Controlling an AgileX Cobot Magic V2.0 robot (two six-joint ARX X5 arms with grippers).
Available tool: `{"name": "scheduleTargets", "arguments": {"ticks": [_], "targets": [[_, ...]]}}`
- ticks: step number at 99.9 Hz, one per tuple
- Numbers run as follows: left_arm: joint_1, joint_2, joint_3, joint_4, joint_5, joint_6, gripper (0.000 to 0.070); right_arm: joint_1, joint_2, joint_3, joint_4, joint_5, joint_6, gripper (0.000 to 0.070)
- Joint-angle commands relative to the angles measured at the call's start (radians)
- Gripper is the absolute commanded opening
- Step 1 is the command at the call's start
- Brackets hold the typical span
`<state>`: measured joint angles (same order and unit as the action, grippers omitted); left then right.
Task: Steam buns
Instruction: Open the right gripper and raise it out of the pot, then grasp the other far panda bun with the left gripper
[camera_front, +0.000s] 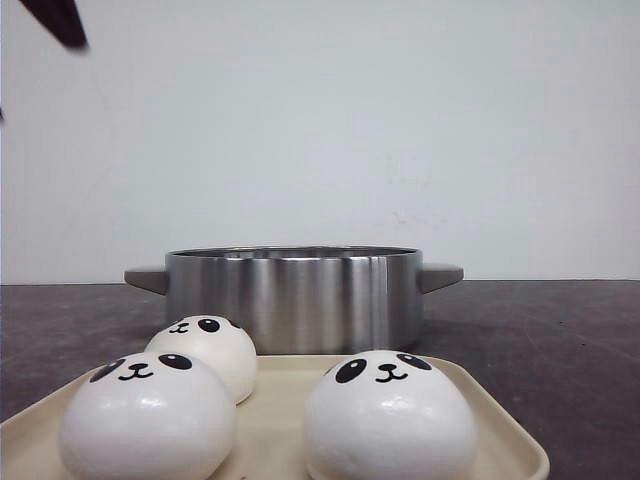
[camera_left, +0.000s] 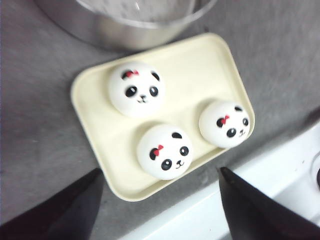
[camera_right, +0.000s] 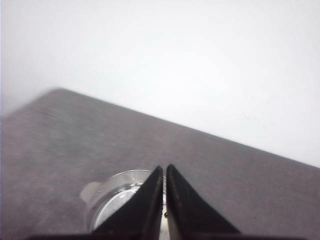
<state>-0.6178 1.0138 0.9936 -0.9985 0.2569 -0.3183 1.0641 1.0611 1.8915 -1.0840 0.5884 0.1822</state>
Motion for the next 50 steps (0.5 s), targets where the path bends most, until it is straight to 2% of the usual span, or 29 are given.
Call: {"name": "scheduleTargets", "arguments": {"ticks": [1, 10, 16, 26, 38, 50], "targets": [[-0.036, 0.049, -0.008, 0.026, -0.023, -0.024, 0.0443, 0.036, -0.006, 0.011, -0.071, 0.069, 0.034, 0.0000], [-0.077, 0.113, -0.021, 0.072, -0.114, -0.034, 0.0453, 0.053, -0.040, 0.011, -0.193, 0.149, 0.085, 0.0000], [-0.092, 0.158, -0.021, 0.114, -0.161, -0.038, 0.0516, 0.054, -0.058, 0.004, -0.269, 0.190, 0.120, 0.0000], [-0.097, 0.238, -0.021, 0.178, -0.161, -0.048, 0.0604, 0.054, -0.080, -0.022, -0.341, 0.261, 0.151, 0.0000], [-0.097, 0.331, -0.021, 0.232, -0.159, -0.068, 0.0604, 0.054, -0.124, -0.076, -0.337, 0.278, 0.164, 0.0000], [-0.097, 0.413, -0.021, 0.274, -0.159, -0.088, 0.0604, 0.054, -0.159, -0.117, -0.337, 0.278, 0.228, 0.0000]]}}
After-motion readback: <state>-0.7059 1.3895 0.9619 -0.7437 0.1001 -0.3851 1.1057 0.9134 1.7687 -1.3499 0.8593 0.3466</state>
